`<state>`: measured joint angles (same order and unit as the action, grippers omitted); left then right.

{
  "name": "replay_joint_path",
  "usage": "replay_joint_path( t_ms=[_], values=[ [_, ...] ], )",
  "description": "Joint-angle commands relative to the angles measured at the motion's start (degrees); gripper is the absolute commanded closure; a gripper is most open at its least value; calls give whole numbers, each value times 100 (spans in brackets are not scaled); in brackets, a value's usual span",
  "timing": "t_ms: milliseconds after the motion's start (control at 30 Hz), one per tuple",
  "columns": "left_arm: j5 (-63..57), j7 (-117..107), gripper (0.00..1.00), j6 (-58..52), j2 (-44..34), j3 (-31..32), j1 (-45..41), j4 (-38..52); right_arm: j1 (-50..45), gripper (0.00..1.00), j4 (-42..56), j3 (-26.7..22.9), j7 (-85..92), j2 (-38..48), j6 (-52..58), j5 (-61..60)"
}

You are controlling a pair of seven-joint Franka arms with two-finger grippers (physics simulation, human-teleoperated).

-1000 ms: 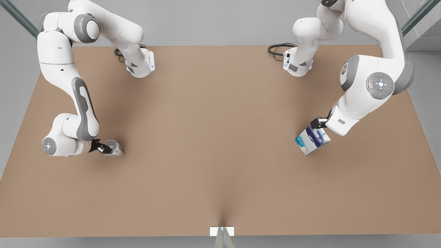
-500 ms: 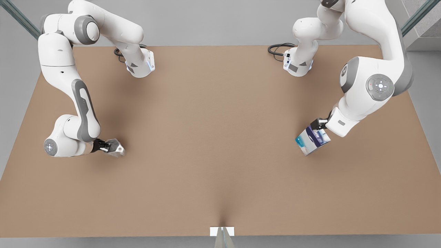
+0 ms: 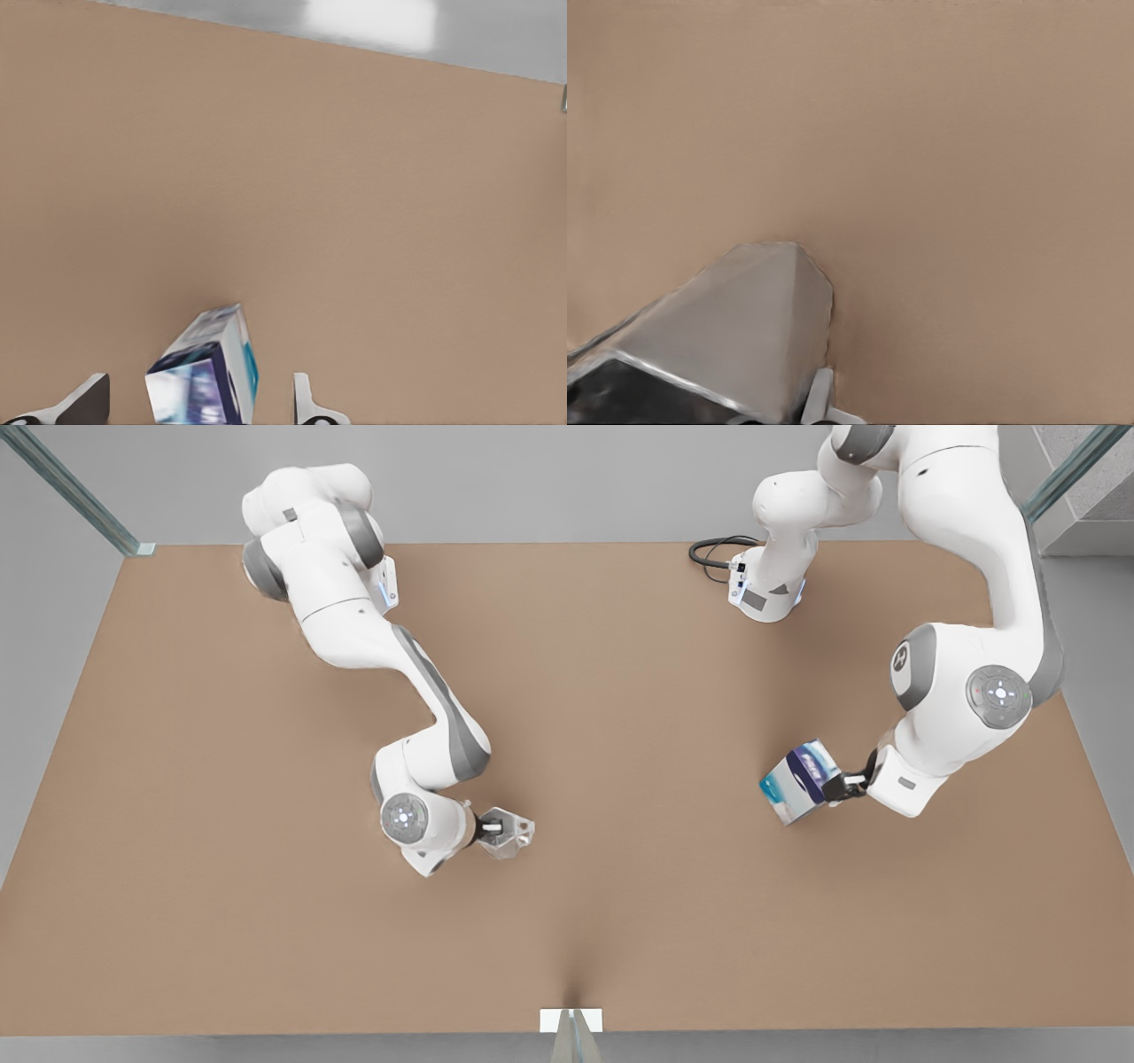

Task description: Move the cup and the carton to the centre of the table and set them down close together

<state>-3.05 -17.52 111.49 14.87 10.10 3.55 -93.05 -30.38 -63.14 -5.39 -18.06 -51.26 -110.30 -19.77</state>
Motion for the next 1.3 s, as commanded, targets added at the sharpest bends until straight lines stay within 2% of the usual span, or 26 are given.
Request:
replay_joint_path(
  t_ms=[0,100,167,200,233,267,300,600,767,1067,1200,1233,1267],
  values=[
    [-3,-15,0,171,7,1,-3,-125,-223,79,152,-225,-14,-138,0,-194],
    [-3,-32,0,374,7,-140,-3,-512,-865,79,663,-832,-286,-753,-80,-994],
    [-12,-41,0,233,-80,-237,-3,-741,-900,79,953,-911,-295,-982,-97,-994],
    [-3,-67,0,154,-115,-237,-21,-828,-900,68,961,-1016,-251,-982,-97,-994],
    [-3,-155,0,154,-177,-245,-73,-951,-900,46,961,-1043,-233,-982,-97,-994],
    [-3,-400,0,31,-186,-245,-73,-969,-900,13,953,-1052,-233,-973,-97,-994],
    [6,-735,0,-31,-186,-237,-117,-978,-900,0,953,-1052,-198,-973,-97,-994],
    [76,-1157,0,-4,7,-219,-38,-969,-900,0,953,-1087,-189,-964,-106,-994],
    [85,345,0,-57,104,-210,102,-978,-909,0,953,-1069,-189,-938,-106,-994],
    [489,293,0,57,104,-219,146,-1294,-900,0,953,-1078,-242,-841,-44,-994],
    [524,284,0,13,104,-219,138,-1391,-856,0,882,-1113,-268,-279,237,-941],
    [524,293,0,22,95,-219,138,-1461,-786,0,873,-1131,-268,19,465,-906],
    [524,293,0,66,87,-219,146,-1523,-426,0,873,-1122,-225,441,1194,-679]
  ],
)
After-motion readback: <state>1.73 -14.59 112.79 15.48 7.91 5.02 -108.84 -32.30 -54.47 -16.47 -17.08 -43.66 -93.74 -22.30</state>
